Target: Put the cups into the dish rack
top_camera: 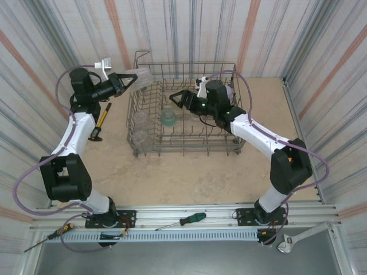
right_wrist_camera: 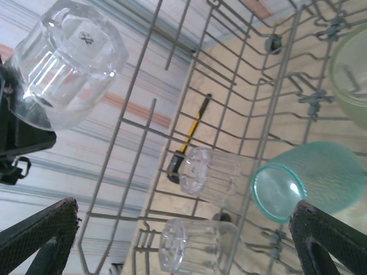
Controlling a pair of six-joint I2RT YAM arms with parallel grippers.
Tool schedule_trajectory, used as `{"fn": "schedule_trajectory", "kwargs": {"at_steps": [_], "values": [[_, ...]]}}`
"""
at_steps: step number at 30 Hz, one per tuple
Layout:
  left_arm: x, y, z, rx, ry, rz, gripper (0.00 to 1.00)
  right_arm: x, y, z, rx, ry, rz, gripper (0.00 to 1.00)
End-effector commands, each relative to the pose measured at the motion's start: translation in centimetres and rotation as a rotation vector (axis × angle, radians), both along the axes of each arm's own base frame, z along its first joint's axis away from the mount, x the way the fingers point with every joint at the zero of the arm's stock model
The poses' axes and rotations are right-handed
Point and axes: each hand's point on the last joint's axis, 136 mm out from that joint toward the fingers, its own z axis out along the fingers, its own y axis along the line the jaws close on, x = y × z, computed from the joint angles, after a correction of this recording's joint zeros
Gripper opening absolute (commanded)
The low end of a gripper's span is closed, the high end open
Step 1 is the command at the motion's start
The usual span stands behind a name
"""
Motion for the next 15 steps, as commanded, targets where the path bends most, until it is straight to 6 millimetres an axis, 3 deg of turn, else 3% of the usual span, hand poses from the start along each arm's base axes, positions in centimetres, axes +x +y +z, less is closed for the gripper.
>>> {"fn": "schedule_trajectory", "kwargs": {"at_steps": [1,7,15], "values": [[-1.0,-1.6,1.0,-0.008,-0.055,-0.081,0.0,0.5,1.4,2.6,0.129,-0.027,0.052,0.99],[-1.4,-3.4,0.5,-0.018,-0.031,-0.153,0.0,0.9,2.4,3.4,0.191,-0.051,0.088,0.99],[-1.0,-3.9,-0.1,-0.051,0.019,-0.167,0.0,1.5,3.1,3.8,0.233,-0.079,0.112,0.99]]}}
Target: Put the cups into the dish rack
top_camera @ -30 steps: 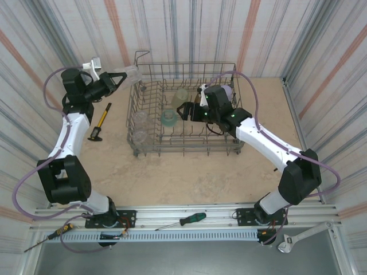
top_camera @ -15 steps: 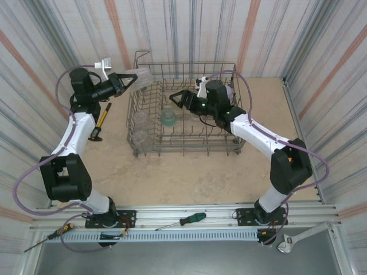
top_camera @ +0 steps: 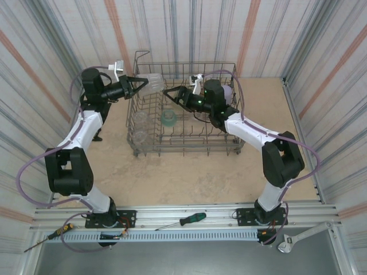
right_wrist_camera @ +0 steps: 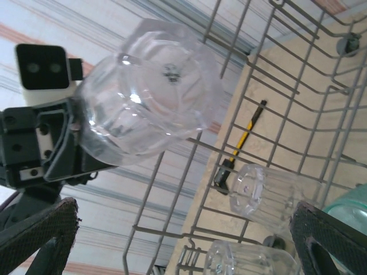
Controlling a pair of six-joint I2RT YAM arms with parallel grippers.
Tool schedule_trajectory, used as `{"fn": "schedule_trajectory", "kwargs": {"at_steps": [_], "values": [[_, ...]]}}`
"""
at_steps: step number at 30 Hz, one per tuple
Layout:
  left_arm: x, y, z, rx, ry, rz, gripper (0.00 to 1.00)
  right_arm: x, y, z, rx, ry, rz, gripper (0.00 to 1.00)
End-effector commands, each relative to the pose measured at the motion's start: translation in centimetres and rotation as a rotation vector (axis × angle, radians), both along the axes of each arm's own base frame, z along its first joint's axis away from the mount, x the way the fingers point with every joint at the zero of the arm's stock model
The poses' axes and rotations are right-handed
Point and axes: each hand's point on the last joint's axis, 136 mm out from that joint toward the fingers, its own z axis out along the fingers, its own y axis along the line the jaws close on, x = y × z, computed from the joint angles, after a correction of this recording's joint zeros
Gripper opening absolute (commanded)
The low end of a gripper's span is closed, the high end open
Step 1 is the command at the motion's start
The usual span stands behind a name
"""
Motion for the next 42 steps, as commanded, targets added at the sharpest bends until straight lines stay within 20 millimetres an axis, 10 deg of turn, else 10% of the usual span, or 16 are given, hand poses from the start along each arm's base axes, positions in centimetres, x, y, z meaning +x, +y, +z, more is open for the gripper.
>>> {"fn": "schedule_trajectory", "kwargs": {"at_steps": [1,42], "values": [[-0.7,-0.9,1.6,-0.012,-0.043,-0.043,0.0,0.7,0.5,2.0,0.062,-0.044,0.025,0.99],[-2.0,-4.1,2.1,-0.07,0.044,-0.147,0.0,2.9,0.6,1.3,0.182,-0.072,0.076,0.9]]}}
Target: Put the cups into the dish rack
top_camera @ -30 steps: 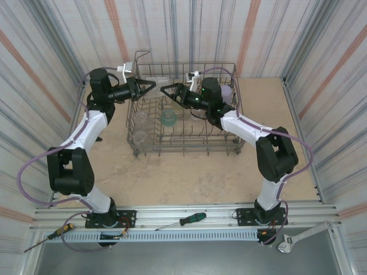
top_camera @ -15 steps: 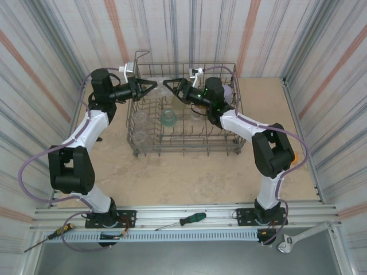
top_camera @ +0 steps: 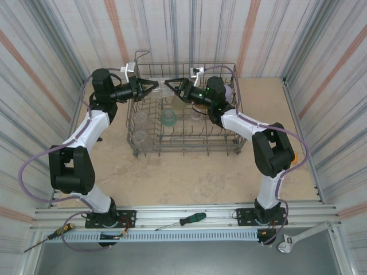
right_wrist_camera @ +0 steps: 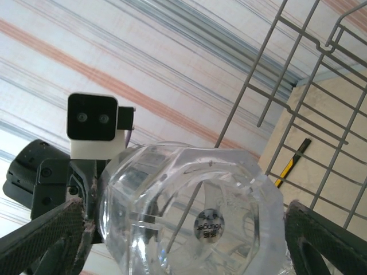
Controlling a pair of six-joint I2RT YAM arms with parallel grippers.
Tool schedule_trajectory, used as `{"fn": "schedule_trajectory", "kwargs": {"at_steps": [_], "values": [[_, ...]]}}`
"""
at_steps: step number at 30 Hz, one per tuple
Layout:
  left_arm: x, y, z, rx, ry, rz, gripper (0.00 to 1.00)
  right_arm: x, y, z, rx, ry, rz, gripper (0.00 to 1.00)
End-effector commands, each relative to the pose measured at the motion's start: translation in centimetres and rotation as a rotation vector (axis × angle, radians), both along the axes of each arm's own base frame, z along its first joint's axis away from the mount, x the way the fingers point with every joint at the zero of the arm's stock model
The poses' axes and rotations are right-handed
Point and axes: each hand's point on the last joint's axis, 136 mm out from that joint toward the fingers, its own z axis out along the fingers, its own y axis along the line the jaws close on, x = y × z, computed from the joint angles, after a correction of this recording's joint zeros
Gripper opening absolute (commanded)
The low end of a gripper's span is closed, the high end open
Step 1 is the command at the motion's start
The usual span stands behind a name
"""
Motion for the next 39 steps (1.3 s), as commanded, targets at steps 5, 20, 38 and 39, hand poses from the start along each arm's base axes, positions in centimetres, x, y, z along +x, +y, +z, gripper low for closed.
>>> {"fn": "schedule_trajectory", "kwargs": {"at_steps": [5,20,38,39], "values": [[-0.4,-0.2,2.1,-0.024,-0.053,-0.039,0.0,-0.2,0.6,-0.3,0.019,-0.015,0.058,0.84],[-0.2,-0.4,1.6,-0.038,-0.022,-0.075,0.0,-0.9,1.0,1.3,0.112,-0.039,0.119,0.41],[0.9,4.0,2.3,0.01,-0.047,0.076,0.44,-0.5,0.5,1.1,0.016,-0.043,0.06,0.16],[0.9,4.2,2.3,0.011,-0.047,0.082,0.46,-0.5,0.5,1.2,0.016,-0.046,0.058,0.15]]}}
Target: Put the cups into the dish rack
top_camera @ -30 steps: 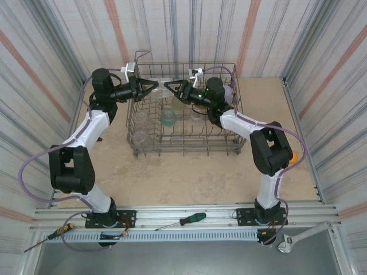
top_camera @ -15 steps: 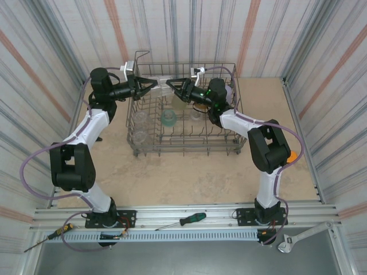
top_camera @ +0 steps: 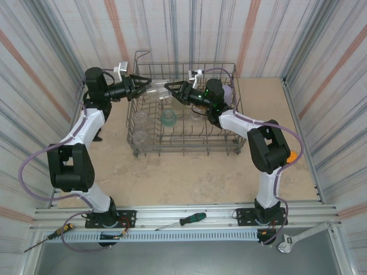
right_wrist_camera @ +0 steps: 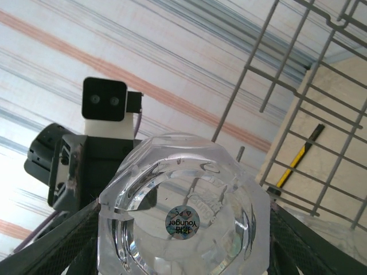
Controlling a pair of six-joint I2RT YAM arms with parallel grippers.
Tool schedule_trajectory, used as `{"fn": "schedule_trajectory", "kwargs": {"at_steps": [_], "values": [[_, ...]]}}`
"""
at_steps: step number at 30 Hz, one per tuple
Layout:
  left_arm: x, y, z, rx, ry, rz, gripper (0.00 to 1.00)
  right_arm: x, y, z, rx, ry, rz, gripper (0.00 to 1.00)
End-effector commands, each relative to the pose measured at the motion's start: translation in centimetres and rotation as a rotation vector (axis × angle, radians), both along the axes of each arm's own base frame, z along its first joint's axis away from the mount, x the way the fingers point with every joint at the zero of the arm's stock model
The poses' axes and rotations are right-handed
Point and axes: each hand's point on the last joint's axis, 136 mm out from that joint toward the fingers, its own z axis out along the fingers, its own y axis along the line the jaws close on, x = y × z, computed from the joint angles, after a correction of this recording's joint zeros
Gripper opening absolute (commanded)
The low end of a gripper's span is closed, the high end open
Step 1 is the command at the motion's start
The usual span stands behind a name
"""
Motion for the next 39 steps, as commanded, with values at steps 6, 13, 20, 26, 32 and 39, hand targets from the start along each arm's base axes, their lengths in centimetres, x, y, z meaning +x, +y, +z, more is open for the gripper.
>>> {"fn": "schedule_trajectory", "kwargs": {"at_steps": [6,13,20,26,32,39], "values": [[-0.4,2.1,3.1,0.019,-0.105,0.06,0.59,-0.4,0.2,3.2,-0.006,-0.082,-0.007,0.13],[-0.1,4.3,3.6,0.031,-0.118,0.119,0.63,0.0,0.7,3.4,-0.077,-0.092,-0.022,0.12],[0.2,7.0,4.5,0.029,-0.138,0.191,0.67,0.9,1.6,3.4,-0.156,-0.101,-0.035,0.11],[0.8,9.6,3.6,0.061,-0.101,0.265,0.95,1.9,2.3,3.4,-0.191,-0.122,-0.041,0.11],[1.7,13.0,2.1,0.086,-0.06,0.368,0.99,2.6,2.7,2.2,-0.317,-0.159,-0.062,0.11],[2.4,14.8,0.4,0.107,-0.009,0.427,0.99,3.2,3.7,1.6,-0.466,-0.2,-0.089,0.1]]}}
